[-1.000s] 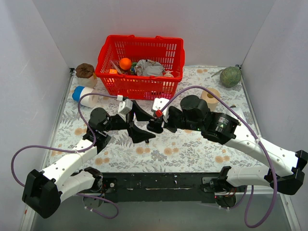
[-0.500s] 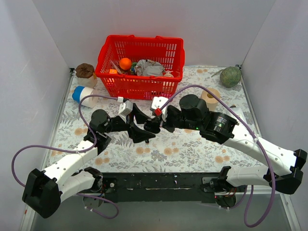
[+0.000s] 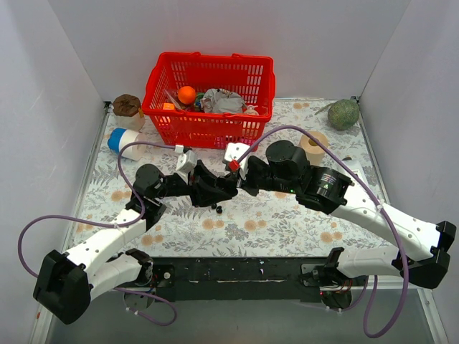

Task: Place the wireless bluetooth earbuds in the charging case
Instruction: Adjust the charging case, then pick up the earbud from the center of the board.

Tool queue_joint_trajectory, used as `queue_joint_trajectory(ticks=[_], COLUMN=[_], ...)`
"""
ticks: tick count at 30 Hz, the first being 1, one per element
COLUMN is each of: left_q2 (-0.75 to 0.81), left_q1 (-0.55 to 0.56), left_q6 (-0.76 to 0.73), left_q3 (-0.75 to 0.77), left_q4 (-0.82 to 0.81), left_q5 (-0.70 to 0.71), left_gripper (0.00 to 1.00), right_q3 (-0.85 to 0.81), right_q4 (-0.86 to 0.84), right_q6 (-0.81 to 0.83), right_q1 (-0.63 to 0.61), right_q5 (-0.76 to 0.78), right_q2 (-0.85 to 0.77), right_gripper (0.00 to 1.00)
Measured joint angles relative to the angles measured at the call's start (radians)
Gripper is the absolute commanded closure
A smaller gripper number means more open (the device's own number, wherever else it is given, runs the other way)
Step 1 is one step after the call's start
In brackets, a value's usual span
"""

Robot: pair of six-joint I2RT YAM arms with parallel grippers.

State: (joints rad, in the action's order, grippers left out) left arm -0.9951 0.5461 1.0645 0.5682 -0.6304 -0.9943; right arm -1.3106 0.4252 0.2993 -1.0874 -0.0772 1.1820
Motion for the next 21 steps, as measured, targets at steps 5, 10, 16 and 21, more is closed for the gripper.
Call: queue_joint_trajectory(ticks=[5, 10, 16, 21], left_q2=[0.002, 0.024, 0.135, 0.315], left_q1=[0.0, -0.001, -0.001, -0.001], left_q6=[0.016, 0.015, -0.002, -0.011], left_q3=[-0.014, -0.035, -0.105, -0.173], left_q4=[-0.032, -0.031, 0.037, 0.133], left_q5=[0.011, 0.059, 0.167, 0.332], left_gripper=[0.97, 1.0, 1.0, 1.0], right_q3=[0.0, 0.0, 0.037, 0.198], right_q4=[-0.003, -0.033, -0.121, -0.222], right_q6=[-0.013, -0.07, -0.166, -0.299], right_q1=[-0.001, -0.002, 0.061, 0.174], right_q5=[0.007, 0.05, 0.101, 0.12], right_q2=[0.0, -0.006, -0.074, -0.162], right_gripper=[0.61, 0.32, 0.27, 0.45])
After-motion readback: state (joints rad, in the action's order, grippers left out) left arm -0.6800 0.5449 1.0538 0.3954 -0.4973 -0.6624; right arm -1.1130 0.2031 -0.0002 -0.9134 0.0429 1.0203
